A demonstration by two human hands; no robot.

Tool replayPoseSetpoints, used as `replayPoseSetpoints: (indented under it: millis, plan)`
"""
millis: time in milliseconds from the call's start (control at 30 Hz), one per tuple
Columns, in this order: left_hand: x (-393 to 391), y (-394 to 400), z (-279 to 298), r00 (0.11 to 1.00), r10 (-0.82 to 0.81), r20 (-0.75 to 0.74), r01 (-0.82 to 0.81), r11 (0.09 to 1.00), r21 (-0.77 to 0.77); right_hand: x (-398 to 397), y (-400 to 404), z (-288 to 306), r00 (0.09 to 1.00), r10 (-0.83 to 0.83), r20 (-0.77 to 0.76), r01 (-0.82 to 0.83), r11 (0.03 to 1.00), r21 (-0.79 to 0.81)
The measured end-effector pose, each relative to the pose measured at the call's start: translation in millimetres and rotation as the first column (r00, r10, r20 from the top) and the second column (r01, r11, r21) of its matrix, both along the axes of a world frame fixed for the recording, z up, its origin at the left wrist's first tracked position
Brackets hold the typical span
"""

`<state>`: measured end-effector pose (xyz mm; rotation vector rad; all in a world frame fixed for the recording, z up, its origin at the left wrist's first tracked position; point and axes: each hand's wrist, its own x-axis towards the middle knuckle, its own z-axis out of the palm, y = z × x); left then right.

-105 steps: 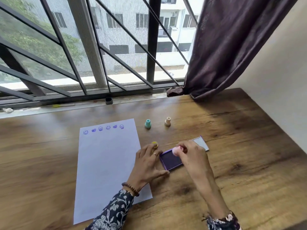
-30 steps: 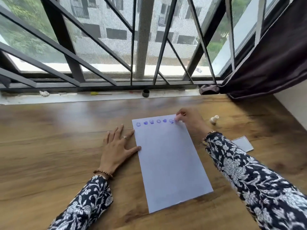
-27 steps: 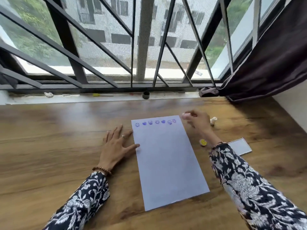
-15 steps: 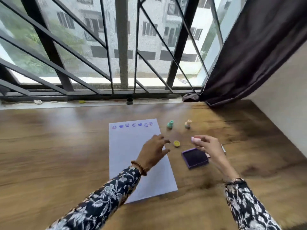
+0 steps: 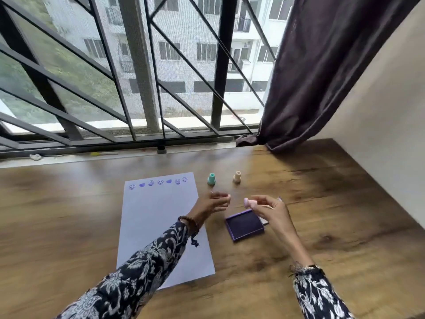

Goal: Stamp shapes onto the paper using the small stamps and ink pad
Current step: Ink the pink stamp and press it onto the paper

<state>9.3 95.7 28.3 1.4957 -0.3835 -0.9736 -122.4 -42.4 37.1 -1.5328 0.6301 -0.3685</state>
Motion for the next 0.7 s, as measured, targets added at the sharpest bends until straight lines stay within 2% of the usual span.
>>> replayPoseSetpoints:
  millis: [67,167,600,700]
  plan:
    - [-3.1,-1.5,-1.6,0.971,0.018,-0.237,-0.043,0.994,-0.1,4.8,-0.5,2.9,1.0,0.022,0.01,-0.022,0.998,-0.065]
    - [-5.1,-1.6,-0.6,0.938,-0.003,-0.347,-0.059,0.984,-0.167,11.9,-1.5,7.2,0.999,0.048,0.023,-0.044,0.99,-0.135]
    - [2.0,-7.6,3.2,0.928,-0.045,-0.37,-0.035,0.978,-0.207,18.3,-7.2,13.0,0.995,0.094,0.021,-0.087,0.972,-0.22]
    - [2.9,-12.3,1.4,0.948,-0.037,-0.317,-0.047,0.966,-0.254,22.0,-14.4,16.3,0.995,0.1,0.02,-0.093,0.971,-0.222]
